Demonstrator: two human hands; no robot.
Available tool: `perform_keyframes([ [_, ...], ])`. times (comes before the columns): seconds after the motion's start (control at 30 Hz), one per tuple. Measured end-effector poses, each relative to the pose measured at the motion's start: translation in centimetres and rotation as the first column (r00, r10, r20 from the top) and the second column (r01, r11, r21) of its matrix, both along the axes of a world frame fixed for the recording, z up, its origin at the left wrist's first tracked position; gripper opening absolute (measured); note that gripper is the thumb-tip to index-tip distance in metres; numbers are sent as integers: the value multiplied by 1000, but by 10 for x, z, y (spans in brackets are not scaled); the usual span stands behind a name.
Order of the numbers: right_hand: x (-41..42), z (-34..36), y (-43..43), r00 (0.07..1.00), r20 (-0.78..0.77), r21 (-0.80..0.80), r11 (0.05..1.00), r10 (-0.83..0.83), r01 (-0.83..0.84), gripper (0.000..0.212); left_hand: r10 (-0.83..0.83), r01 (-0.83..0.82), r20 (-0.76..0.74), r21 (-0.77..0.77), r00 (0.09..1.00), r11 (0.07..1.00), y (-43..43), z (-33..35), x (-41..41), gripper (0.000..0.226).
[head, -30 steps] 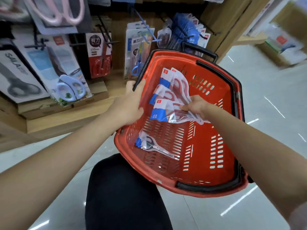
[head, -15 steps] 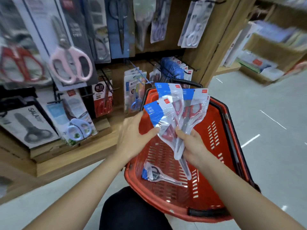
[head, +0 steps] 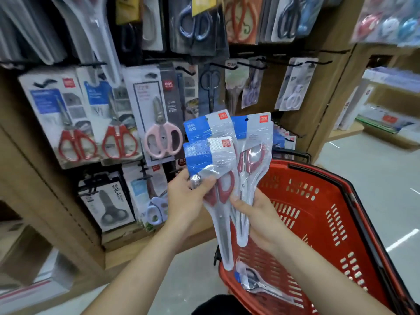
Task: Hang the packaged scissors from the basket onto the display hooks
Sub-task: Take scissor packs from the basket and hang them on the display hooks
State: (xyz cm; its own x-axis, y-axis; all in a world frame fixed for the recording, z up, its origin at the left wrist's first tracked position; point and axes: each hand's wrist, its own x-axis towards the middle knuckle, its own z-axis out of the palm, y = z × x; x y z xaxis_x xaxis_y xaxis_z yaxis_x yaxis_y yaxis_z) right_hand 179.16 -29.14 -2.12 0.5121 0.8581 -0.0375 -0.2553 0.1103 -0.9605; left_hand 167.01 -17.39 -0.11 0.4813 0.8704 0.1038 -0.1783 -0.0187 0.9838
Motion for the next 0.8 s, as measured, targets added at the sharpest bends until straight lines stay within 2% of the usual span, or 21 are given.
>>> perform_keyframes([
  [0.23, -39, 30, 39, 996, 92, 33, 999, 22, -25, 33, 113, -117, 77, 52, 991, 992, 20, 45, -53, 25],
  [0.37, -49, 50, 61, 960, 271, 49, 997, -74, 63, 20, 164, -175, 76, 167, 983, 970, 37, 78, -88, 26],
  [0.47, -45, 69, 76, 926, 344, 104, 987, -155, 126, 15, 203, -222, 104, 234, 974, 946, 51, 104, -114, 28],
  [0.57, -41, 86, 88, 917, 350, 152, 978, -190, 144, 23, 242, -275, 151, 267, 959, 924, 61, 128, -133, 27],
  [0.7, -39, 111, 100, 925, 320, 216, 966, -206, 141, 47, 258, -318, 234, 270, 937, 909, 72, 163, -147, 26],
  [0.8, -40, 133, 112, 920, 323, 281, 951, -223, 132, 42, 290, -370, 291, 277, 912, 887, 88, 194, -150, 21],
])
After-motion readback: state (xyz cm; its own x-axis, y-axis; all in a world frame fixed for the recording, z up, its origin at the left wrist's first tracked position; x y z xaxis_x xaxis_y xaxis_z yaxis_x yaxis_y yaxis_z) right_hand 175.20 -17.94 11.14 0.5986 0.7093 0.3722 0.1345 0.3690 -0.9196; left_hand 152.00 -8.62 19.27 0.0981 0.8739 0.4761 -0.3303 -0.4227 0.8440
